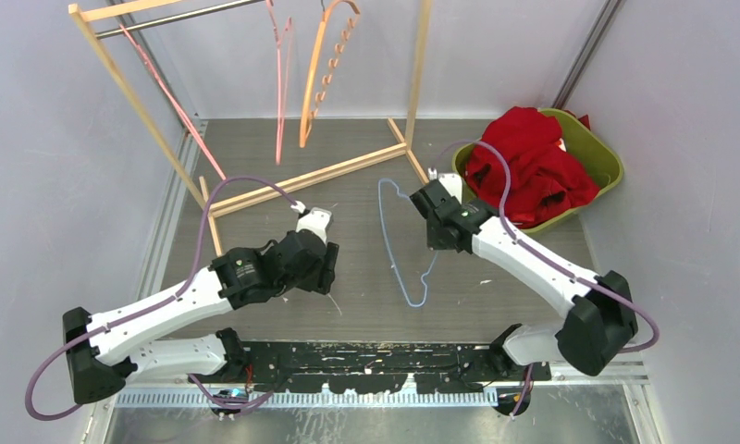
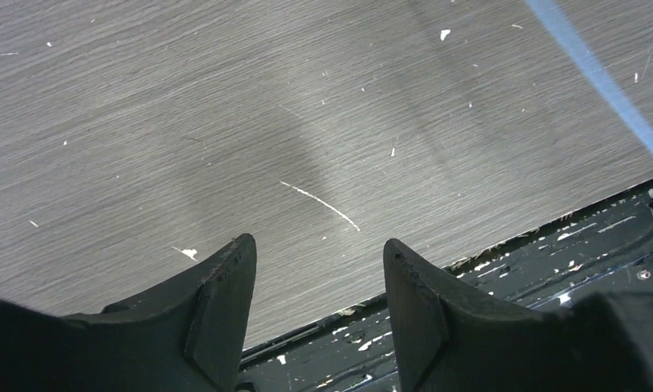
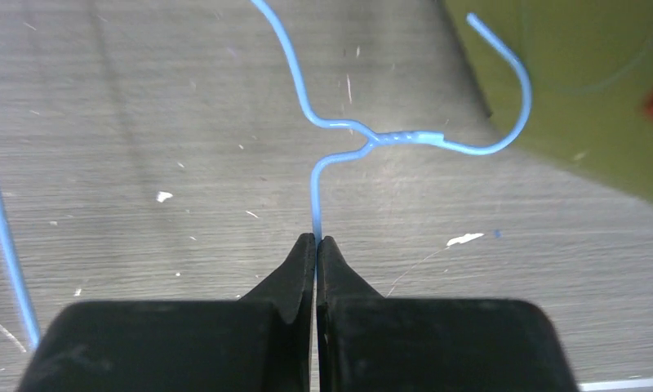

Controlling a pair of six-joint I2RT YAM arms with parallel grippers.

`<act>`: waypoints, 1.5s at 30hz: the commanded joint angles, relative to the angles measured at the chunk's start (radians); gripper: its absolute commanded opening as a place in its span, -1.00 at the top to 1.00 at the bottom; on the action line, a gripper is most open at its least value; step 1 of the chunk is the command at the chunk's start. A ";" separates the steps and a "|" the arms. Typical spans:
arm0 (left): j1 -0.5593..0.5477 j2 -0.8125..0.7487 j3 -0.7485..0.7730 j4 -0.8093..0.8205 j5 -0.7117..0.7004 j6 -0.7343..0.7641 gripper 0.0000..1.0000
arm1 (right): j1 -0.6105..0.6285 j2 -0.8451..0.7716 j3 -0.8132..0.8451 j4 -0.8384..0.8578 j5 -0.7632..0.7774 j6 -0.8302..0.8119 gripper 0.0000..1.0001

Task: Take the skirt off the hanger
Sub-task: Pick up the hanger at the center of the board.

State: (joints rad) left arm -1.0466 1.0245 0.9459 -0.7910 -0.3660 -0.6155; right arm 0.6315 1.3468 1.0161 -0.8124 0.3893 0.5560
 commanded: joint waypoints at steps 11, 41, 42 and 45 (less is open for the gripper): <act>0.005 0.036 0.049 0.097 0.021 0.017 -0.15 | 0.112 -0.083 0.124 -0.159 0.159 -0.065 0.97; 0.026 0.237 0.014 0.432 0.190 0.015 -0.28 | 0.256 -0.048 0.046 -0.079 0.171 -0.012 0.97; 0.043 0.238 0.008 0.467 0.214 -0.004 -0.29 | 0.257 -0.049 0.043 -0.078 0.169 -0.012 0.97; 0.094 0.300 -0.008 0.569 0.268 -0.049 -0.29 | 0.260 -0.046 0.043 -0.085 0.172 -0.009 0.97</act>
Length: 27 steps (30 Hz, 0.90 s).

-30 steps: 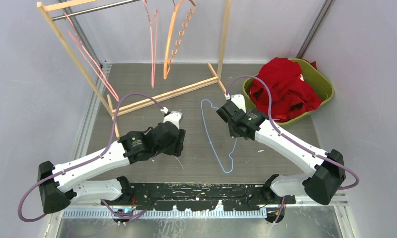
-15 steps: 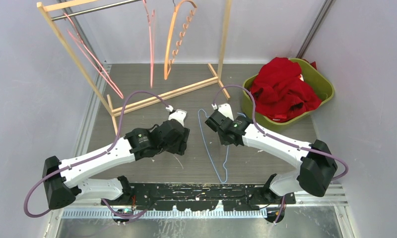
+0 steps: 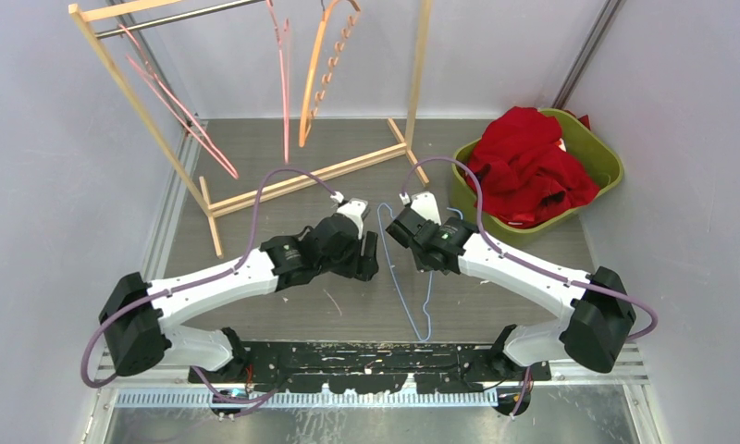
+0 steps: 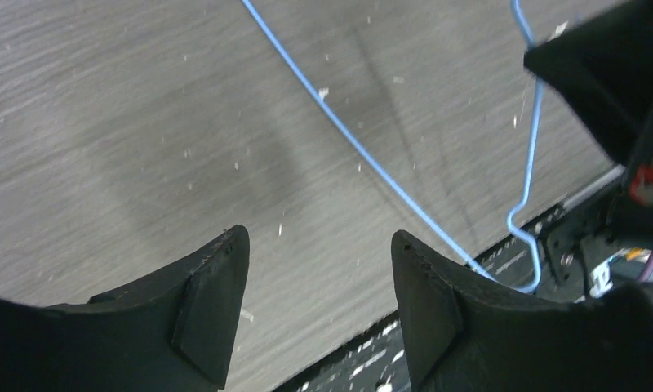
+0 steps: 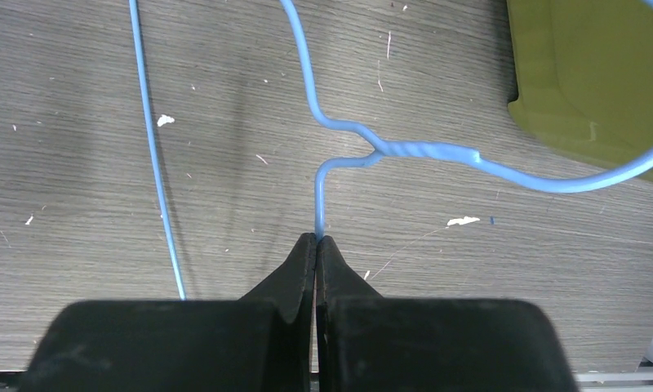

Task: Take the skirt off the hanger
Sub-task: Pick up the hanger at the center of the board.

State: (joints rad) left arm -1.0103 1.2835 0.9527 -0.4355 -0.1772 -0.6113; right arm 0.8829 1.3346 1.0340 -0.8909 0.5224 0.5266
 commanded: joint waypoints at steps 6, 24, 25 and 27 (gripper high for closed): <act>0.142 0.131 0.001 0.380 0.158 -0.136 -0.29 | 0.009 -0.026 0.027 -0.010 0.040 0.024 0.97; 0.215 0.409 0.234 0.522 0.297 -0.259 -0.25 | 0.017 -0.022 0.059 -0.052 0.034 0.002 0.97; 0.216 0.421 0.243 0.525 0.298 -0.258 -0.25 | 0.019 -0.021 0.060 -0.052 0.036 -0.002 0.97; 0.220 0.453 0.259 0.534 0.303 -0.265 -0.25 | 0.019 -0.019 0.067 -0.054 0.035 -0.006 0.97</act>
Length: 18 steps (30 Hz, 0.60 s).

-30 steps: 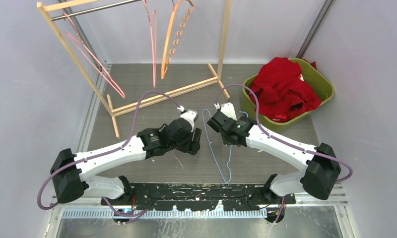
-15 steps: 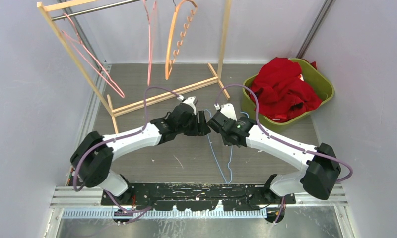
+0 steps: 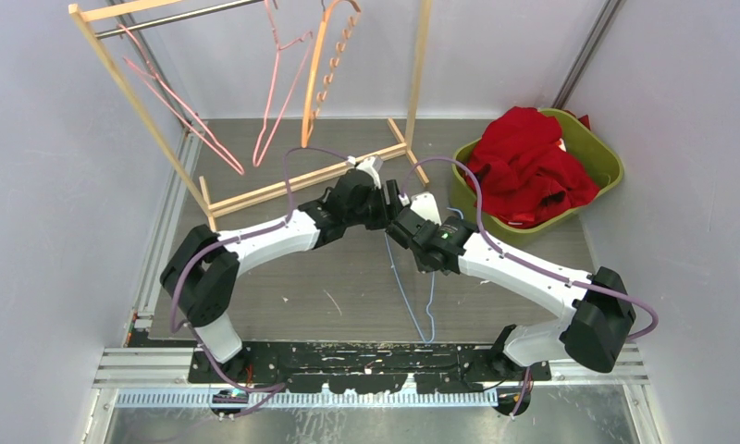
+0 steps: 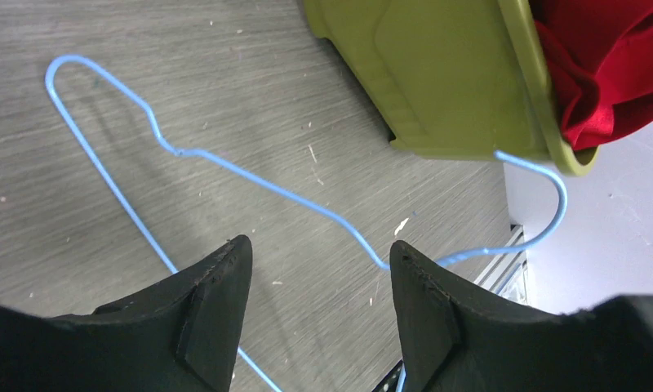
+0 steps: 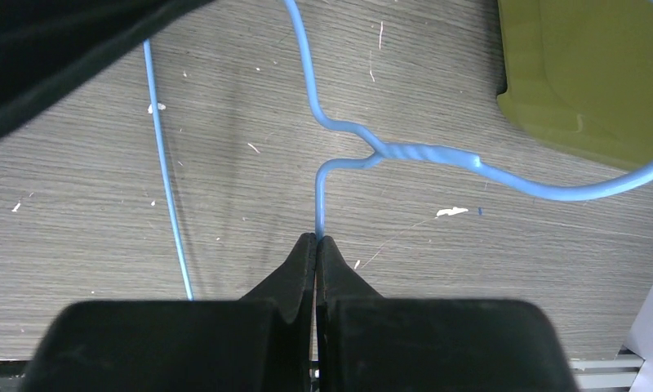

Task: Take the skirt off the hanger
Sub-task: Pick up the hanger at the center of the board.

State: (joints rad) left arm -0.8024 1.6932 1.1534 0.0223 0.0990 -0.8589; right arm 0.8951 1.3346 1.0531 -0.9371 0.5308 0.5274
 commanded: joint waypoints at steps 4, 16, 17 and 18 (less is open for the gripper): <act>0.028 0.113 0.081 0.115 0.069 -0.065 -0.24 | 0.008 -0.020 0.057 -0.010 0.024 -0.017 0.97; 0.037 0.184 0.134 0.039 0.080 -0.145 -0.22 | 0.008 -0.018 0.056 -0.012 0.025 -0.046 0.97; 0.037 0.195 0.142 0.047 0.084 -0.156 -0.22 | 0.008 -0.020 0.055 -0.012 0.025 -0.048 0.97; 0.037 0.207 0.149 0.053 0.087 -0.164 -0.22 | 0.008 -0.022 0.053 -0.011 0.024 -0.050 0.97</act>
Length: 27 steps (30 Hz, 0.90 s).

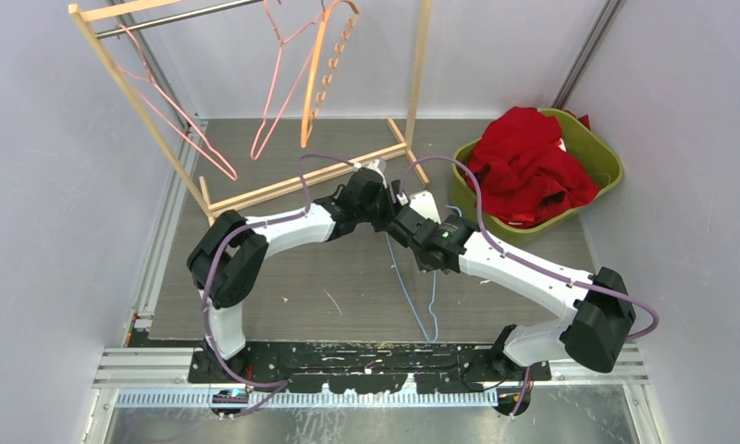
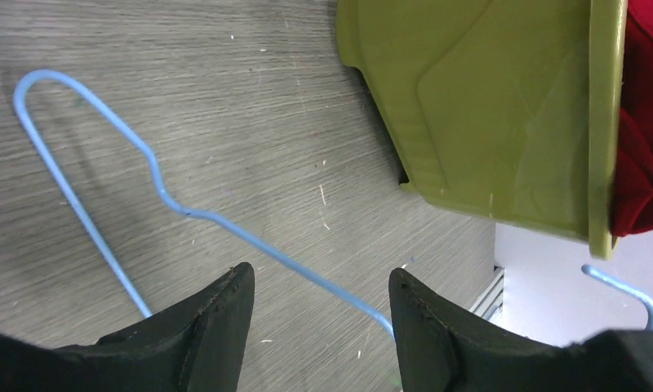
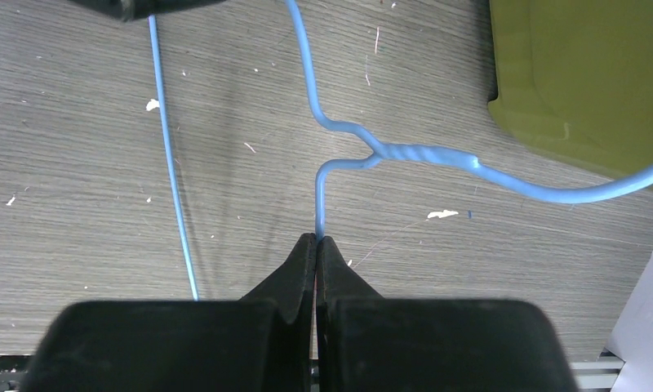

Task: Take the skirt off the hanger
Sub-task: Pick up the hanger at the center of the board.

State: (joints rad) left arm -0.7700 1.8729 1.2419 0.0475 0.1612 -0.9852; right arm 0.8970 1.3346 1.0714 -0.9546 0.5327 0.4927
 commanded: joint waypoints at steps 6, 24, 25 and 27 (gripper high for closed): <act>0.005 0.093 0.138 0.035 0.033 -0.055 -0.24 | 0.008 -0.038 0.025 0.002 0.018 -0.021 0.97; 0.007 0.250 0.273 0.022 0.060 -0.013 -0.23 | 0.007 -0.104 -0.002 0.045 -0.054 -0.130 0.97; 0.006 0.262 0.286 0.022 0.061 -0.011 -0.21 | 0.008 -0.103 -0.001 0.044 -0.058 -0.131 0.97; 0.007 0.283 0.314 0.016 0.074 -0.006 -0.02 | 0.008 -0.106 -0.004 0.044 -0.062 -0.136 0.97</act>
State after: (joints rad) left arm -0.7700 2.1292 1.4860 0.0475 0.2104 -1.0210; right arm 0.8978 1.2667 1.0660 -0.9352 0.4900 0.3897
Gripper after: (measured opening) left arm 0.587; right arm 0.037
